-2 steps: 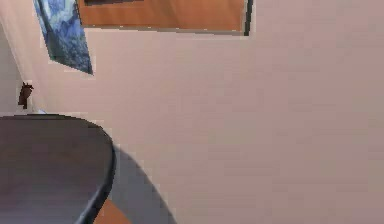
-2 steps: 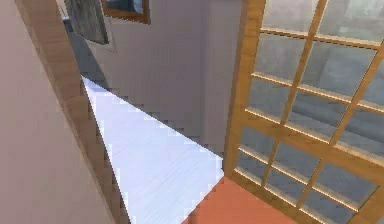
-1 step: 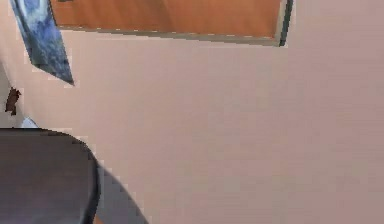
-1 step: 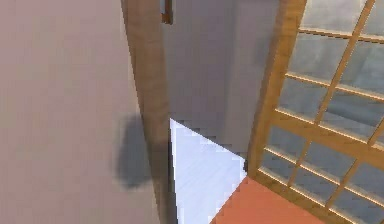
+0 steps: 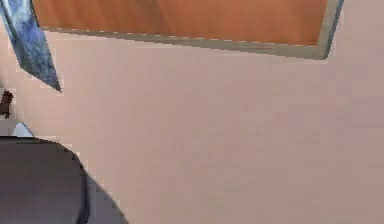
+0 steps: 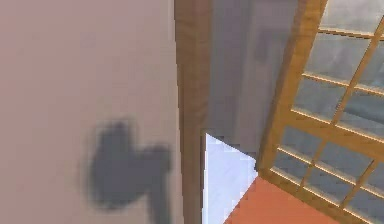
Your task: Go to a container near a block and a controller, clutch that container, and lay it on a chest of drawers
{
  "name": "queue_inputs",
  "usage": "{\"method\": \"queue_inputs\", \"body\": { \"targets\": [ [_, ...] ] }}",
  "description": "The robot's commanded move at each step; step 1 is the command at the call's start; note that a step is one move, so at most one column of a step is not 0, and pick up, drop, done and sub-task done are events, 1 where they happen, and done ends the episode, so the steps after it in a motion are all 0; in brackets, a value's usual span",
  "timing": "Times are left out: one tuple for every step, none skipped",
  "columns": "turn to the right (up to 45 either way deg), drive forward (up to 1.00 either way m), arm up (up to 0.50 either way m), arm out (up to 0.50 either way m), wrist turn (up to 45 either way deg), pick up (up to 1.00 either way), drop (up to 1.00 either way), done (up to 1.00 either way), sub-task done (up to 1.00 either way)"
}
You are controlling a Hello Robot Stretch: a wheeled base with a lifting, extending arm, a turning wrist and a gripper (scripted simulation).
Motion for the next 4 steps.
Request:
{"method": "queue_inputs", "body": {
  "targets": [
    [-45.0,0.00,0.00,0.00,0.0,0.00,0.00,0.00,0.00],
    [-45.0,0.00,0.00,0.00,0.0,0.00,0.00,0.00,0.00],
    [-45.0,0.00,0.00,0.00,0.0,0.00,0.00,0.00,0.00],
    [-39.0,0.00,0.00,0.00,0.0,0.00,0.00,0.00,0.00]
  ]
}}
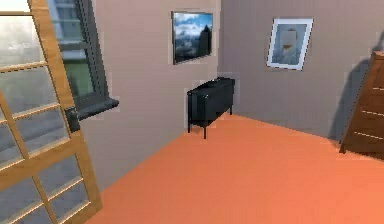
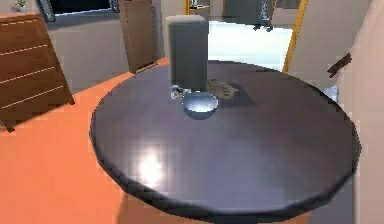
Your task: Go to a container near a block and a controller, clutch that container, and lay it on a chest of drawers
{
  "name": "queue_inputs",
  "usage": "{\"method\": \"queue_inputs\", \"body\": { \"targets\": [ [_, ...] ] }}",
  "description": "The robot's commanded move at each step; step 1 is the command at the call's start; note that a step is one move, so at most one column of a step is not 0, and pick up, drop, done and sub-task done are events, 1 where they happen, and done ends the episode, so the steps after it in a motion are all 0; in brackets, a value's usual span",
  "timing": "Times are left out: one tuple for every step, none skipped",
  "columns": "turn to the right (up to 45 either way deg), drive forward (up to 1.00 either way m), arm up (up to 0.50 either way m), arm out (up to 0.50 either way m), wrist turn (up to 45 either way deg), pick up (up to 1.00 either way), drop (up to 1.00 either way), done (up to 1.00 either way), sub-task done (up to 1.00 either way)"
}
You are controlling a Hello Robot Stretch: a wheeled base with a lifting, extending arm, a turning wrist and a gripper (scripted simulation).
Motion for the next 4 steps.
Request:
{"method": "queue_inputs", "body": {
  "targets": [
    [0.0,0.25,0.00,0.00,0.0,0.00,0.00,0.00,0.00],
    [15.0,0.00,0.00,0.00,0.0,0.00,0.00,0.00,0.00],
    [45.0,0.00,0.00,0.00,0.0,0.00,0.00,0.00,0.00],
    [45.0,0.00,0.00,0.00,0.0,0.00,0.00,0.00,0.00]
  ]
}}
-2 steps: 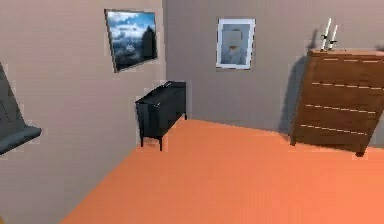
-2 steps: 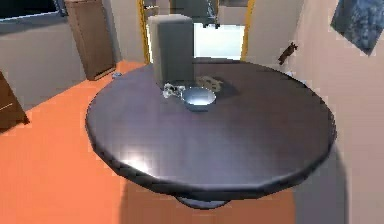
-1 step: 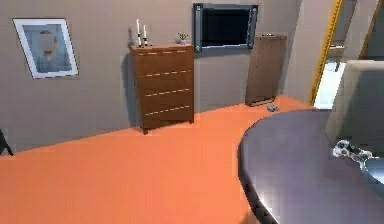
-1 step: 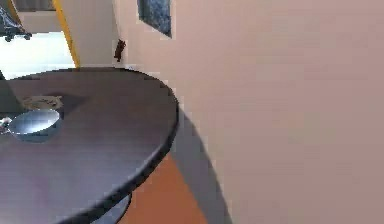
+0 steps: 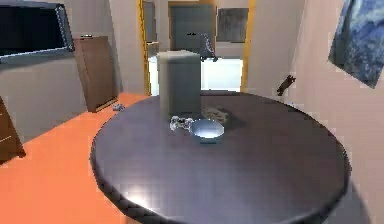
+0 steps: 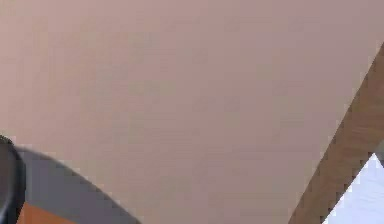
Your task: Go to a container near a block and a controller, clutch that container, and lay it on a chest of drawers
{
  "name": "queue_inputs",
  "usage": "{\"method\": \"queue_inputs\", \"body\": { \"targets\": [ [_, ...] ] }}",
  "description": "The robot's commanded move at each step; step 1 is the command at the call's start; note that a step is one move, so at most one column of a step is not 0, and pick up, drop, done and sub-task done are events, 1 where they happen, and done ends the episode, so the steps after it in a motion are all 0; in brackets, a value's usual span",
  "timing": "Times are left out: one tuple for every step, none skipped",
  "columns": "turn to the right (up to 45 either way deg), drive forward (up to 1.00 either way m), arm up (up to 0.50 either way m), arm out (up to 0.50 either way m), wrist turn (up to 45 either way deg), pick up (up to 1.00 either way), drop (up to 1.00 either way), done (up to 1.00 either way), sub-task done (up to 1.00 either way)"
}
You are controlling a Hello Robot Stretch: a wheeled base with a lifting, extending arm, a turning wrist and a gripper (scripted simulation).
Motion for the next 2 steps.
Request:
{"method": "queue_inputs", "body": {
  "targets": [
    [45.0,0.00,0.00,0.00,0.0,0.00,0.00,0.00,0.00],
    [18.0,0.00,0.00,0.00,0.0,0.00,0.00,0.00,0.00]
  ]
}}
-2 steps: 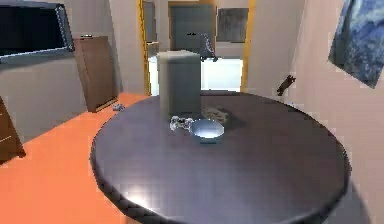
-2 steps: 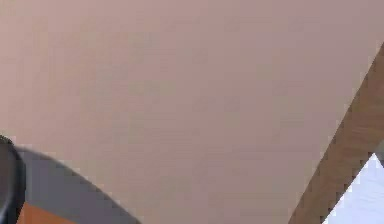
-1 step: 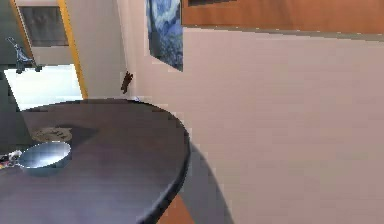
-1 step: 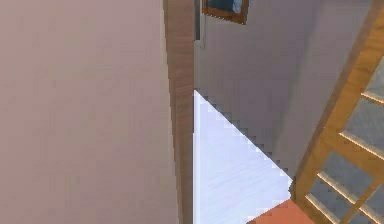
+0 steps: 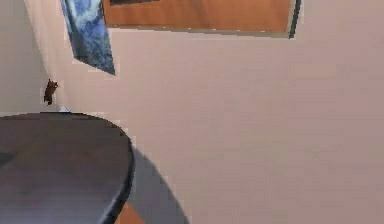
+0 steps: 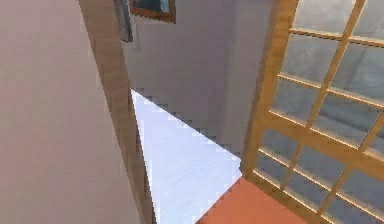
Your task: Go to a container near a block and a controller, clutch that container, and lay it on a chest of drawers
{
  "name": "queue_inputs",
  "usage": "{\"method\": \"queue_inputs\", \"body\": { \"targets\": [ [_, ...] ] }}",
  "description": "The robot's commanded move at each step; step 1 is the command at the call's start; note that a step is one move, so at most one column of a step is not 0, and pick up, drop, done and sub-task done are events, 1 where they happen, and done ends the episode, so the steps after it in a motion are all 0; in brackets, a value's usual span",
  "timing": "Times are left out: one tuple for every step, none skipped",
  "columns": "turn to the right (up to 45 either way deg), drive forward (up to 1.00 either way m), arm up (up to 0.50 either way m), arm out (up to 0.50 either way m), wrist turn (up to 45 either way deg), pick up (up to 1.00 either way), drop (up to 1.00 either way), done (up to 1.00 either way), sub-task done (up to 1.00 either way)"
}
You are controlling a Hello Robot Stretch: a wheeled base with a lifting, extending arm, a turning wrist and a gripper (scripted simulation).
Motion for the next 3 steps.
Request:
{"method": "queue_inputs", "body": {
  "targets": [
    [0.0,0.20,0.00,0.00,0.0,0.00,0.00,0.00,0.00],
    [-45.0,0.00,0.00,0.00,0.0,0.00,0.00,0.00,0.00],
    [-45.0,0.00,0.00,0.00,0.0,0.00,0.00,0.00,0.00]
  ]
}}
